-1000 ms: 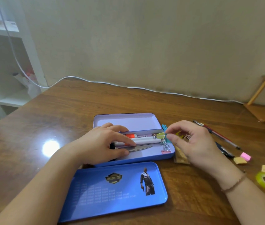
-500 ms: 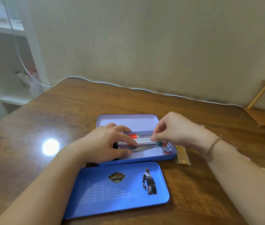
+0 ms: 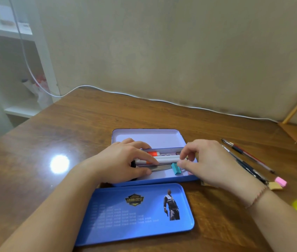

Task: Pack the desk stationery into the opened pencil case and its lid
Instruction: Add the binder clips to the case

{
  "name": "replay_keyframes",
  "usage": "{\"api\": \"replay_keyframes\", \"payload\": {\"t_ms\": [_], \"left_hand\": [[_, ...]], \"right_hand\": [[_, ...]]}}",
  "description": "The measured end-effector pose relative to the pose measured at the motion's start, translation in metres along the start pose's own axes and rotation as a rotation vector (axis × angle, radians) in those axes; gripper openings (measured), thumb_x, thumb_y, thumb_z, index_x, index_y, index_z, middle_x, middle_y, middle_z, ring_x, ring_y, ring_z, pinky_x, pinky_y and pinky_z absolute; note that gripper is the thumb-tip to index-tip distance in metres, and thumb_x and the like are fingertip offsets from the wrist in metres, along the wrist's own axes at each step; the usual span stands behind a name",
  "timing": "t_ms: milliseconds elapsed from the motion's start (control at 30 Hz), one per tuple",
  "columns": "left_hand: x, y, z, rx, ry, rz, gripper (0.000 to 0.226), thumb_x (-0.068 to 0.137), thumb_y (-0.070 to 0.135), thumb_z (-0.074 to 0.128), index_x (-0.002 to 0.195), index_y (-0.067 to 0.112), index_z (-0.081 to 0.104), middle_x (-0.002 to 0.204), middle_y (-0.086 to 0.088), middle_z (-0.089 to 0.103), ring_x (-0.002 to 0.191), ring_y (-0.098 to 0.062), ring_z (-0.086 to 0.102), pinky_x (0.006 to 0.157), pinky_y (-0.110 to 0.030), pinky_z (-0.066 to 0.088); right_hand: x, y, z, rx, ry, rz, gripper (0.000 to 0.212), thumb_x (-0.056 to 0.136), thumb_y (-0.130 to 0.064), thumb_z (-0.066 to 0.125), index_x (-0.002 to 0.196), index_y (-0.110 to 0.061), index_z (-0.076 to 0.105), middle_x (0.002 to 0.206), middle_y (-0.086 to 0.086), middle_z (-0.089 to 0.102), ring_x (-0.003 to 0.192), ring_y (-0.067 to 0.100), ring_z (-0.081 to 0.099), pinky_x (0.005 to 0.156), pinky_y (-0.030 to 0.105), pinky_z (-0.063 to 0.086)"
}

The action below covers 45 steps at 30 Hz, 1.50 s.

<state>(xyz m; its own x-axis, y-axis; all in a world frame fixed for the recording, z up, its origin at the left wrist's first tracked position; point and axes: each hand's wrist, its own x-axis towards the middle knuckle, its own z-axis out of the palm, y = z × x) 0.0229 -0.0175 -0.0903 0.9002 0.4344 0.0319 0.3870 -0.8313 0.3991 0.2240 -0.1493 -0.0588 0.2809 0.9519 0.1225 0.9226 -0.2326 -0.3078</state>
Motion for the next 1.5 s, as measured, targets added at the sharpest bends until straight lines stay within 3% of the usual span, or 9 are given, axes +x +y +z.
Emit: {"api": "replay_keyframes", "payload": {"t_ms": [267, 433, 567, 767, 867, 1033, 1200, 1300, 1500], "left_hand": [[0.000, -0.001, 0.000, 0.016, -0.003, 0.002, 0.029, 0.090, 0.051, 0.059, 0.119, 0.056, 0.059, 0.145, 0.021, 0.040, 0.126, -0.005, 0.035, 0.103, -0.029, 0.034], [0.000, -0.002, 0.001, 0.001, 0.001, 0.006, 0.028, 0.090, 0.051, 0.059, 0.117, 0.058, 0.060, 0.145, 0.020, 0.041, 0.125, -0.005, 0.036, 0.104, -0.031, 0.035], [0.001, -0.002, 0.001, -0.006, 0.010, 0.014, 0.025, 0.090, 0.050, 0.059, 0.114, 0.058, 0.061, 0.145, 0.018, 0.043, 0.125, -0.005, 0.036, 0.105, -0.032, 0.035], [0.000, -0.002, 0.001, -0.016, 0.013, 0.015, 0.023, 0.091, 0.049, 0.059, 0.111, 0.058, 0.064, 0.145, 0.017, 0.043, 0.125, -0.005, 0.036, 0.105, -0.029, 0.034], [0.000, -0.002, 0.001, -0.023, 0.014, 0.011, 0.022, 0.091, 0.048, 0.059, 0.110, 0.058, 0.064, 0.145, 0.018, 0.043, 0.125, -0.005, 0.036, 0.104, -0.029, 0.034], [0.000, -0.002, 0.002, -0.026, 0.019, 0.013, 0.022, 0.091, 0.048, 0.059, 0.111, 0.057, 0.065, 0.144, 0.018, 0.044, 0.125, -0.005, 0.036, 0.104, -0.030, 0.036], [0.000, -0.003, 0.002, -0.033, 0.024, 0.013, 0.023, 0.091, 0.047, 0.060, 0.111, 0.057, 0.065, 0.144, 0.018, 0.045, 0.124, -0.005, 0.037, 0.104, -0.032, 0.037], [0.000, -0.003, 0.002, -0.031, 0.026, 0.013, 0.023, 0.091, 0.047, 0.060, 0.111, 0.057, 0.065, 0.144, 0.018, 0.045, 0.124, -0.005, 0.037, 0.104, -0.031, 0.037], [0.000, -0.002, 0.001, -0.033, 0.021, 0.008, 0.023, 0.091, 0.047, 0.060, 0.111, 0.056, 0.066, 0.144, 0.017, 0.045, 0.125, -0.005, 0.037, 0.104, -0.030, 0.036]], "right_hand": [[0.002, 0.000, 0.016, -0.116, 0.050, 0.081, 0.033, 0.070, -0.064, 0.069, 0.065, -0.031, 0.065, 0.067, -0.013, 0.058, 0.071, 0.006, 0.054, 0.052, 0.025, 0.035], [0.004, 0.006, 0.009, 0.040, 0.060, 0.113, 0.030, 0.081, -0.055, 0.065, 0.068, -0.028, 0.068, 0.062, -0.010, 0.063, 0.062, 0.007, 0.057, 0.051, 0.026, 0.039], [0.029, 0.031, -0.007, -0.096, 0.215, 0.181, 0.009, 0.087, -0.039, 0.063, 0.082, -0.033, 0.067, 0.075, -0.015, 0.061, 0.086, 0.017, 0.059, 0.064, 0.029, 0.044], [0.059, 0.035, -0.007, -0.211, -0.144, 0.235, 0.031, 0.092, -0.044, 0.055, 0.122, -0.039, 0.061, 0.122, -0.007, 0.063, 0.123, 0.021, 0.047, 0.094, 0.043, 0.049], [0.066, 0.030, -0.009, -0.195, -0.230, 0.218, 0.029, 0.092, -0.039, 0.059, 0.121, -0.036, 0.063, 0.129, -0.003, 0.061, 0.124, 0.024, 0.048, 0.101, 0.045, 0.045], [0.069, 0.028, -0.013, -0.164, -0.286, 0.194, 0.027, 0.089, -0.020, 0.067, 0.115, -0.027, 0.068, 0.111, -0.003, 0.062, 0.115, 0.020, 0.055, 0.096, 0.037, 0.048], [0.073, 0.037, -0.012, -0.140, -0.263, 0.163, 0.008, 0.084, -0.023, 0.073, 0.088, -0.027, 0.069, 0.093, -0.007, 0.059, 0.092, 0.013, 0.056, 0.077, 0.026, 0.046], [0.074, 0.045, -0.011, -0.114, -0.238, 0.161, 0.016, 0.082, -0.026, 0.075, 0.074, -0.027, 0.061, 0.086, -0.009, 0.061, 0.081, 0.010, 0.056, 0.063, 0.022, 0.041], [0.062, 0.058, -0.021, 0.161, 0.247, 0.181, 0.021, 0.078, -0.014, 0.076, 0.090, -0.027, 0.065, 0.072, -0.007, 0.059, 0.066, 0.009, 0.054, 0.058, 0.021, 0.036]]}}
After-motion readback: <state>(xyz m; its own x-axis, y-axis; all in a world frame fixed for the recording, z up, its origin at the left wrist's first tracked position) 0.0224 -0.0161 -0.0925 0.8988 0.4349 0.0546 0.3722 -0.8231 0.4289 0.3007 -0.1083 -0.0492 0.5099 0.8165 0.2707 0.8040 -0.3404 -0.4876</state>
